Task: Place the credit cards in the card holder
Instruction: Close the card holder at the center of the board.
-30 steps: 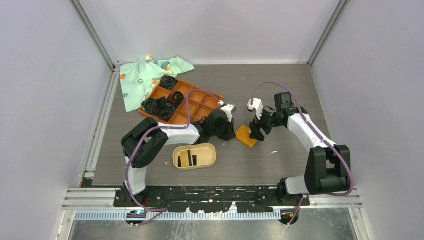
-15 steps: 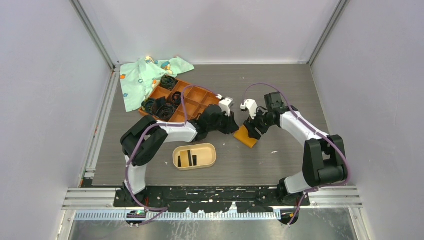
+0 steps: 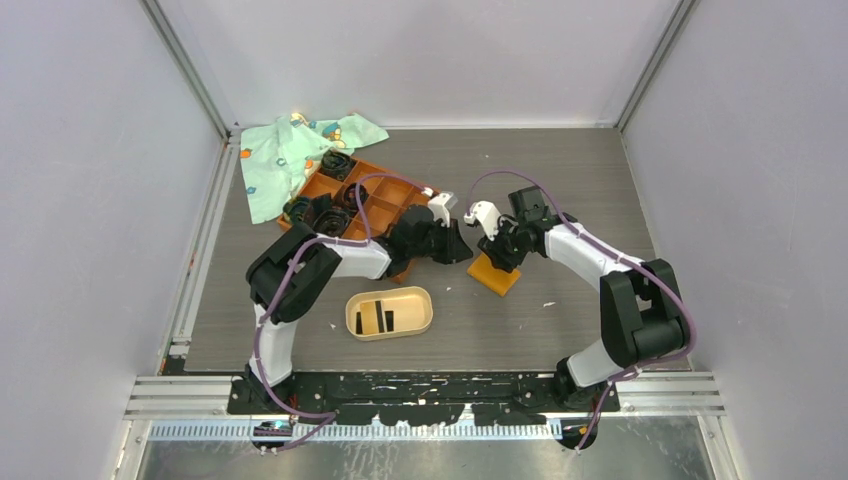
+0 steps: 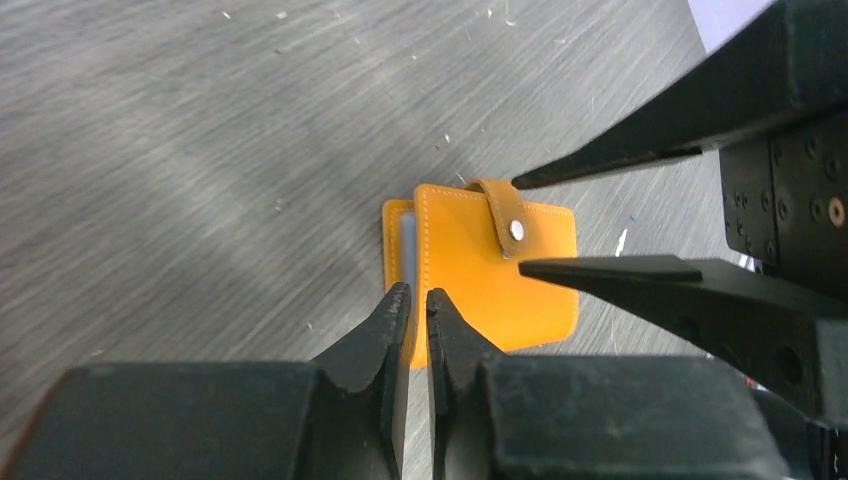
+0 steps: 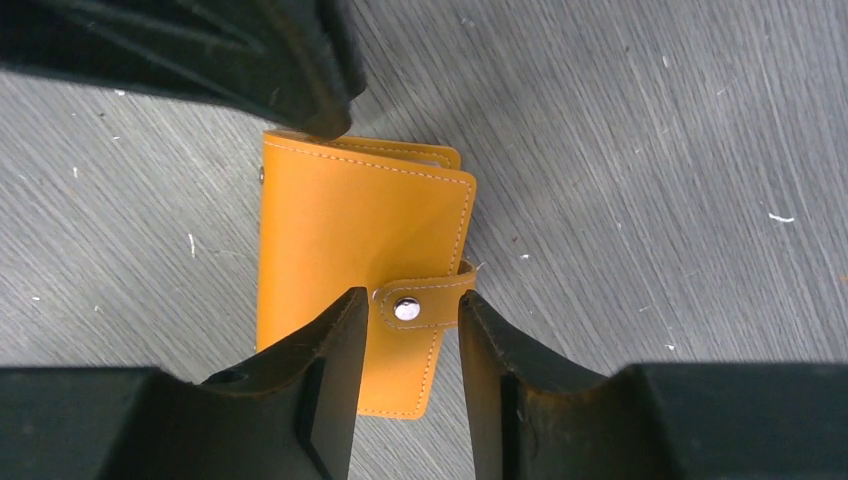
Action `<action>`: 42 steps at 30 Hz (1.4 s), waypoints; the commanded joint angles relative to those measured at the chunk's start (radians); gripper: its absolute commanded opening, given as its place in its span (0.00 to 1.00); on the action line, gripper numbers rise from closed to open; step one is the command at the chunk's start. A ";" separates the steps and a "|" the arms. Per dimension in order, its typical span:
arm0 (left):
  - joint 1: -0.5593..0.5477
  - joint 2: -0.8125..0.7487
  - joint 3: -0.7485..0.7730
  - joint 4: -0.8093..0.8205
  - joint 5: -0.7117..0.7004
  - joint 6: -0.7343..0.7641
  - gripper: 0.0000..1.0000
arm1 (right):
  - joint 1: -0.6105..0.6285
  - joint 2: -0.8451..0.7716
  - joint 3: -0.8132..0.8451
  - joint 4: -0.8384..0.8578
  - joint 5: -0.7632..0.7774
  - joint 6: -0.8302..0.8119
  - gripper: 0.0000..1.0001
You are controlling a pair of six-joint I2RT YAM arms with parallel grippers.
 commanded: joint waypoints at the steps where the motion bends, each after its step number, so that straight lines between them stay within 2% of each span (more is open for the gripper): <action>1: -0.019 -0.036 0.023 -0.008 0.012 0.023 0.12 | 0.007 0.007 0.013 0.032 0.032 0.016 0.43; 10: -0.034 -0.049 0.025 -0.024 0.007 0.020 0.12 | 0.020 0.006 0.021 -0.030 -0.023 -0.010 0.42; 18: -0.052 -0.046 0.030 -0.015 0.003 0.013 0.12 | 0.024 0.050 0.034 -0.062 0.010 -0.028 0.41; 32: -0.066 -0.039 0.020 0.011 -0.003 0.002 0.12 | 0.023 0.044 0.048 -0.080 0.028 -0.030 0.13; 38: -0.069 -0.045 -0.020 0.076 -0.006 -0.003 0.12 | 0.024 0.024 0.070 -0.127 -0.027 -0.042 0.07; 42: -0.069 -0.050 -0.031 0.091 -0.003 0.011 0.12 | 0.024 0.059 0.093 -0.194 -0.107 -0.085 0.07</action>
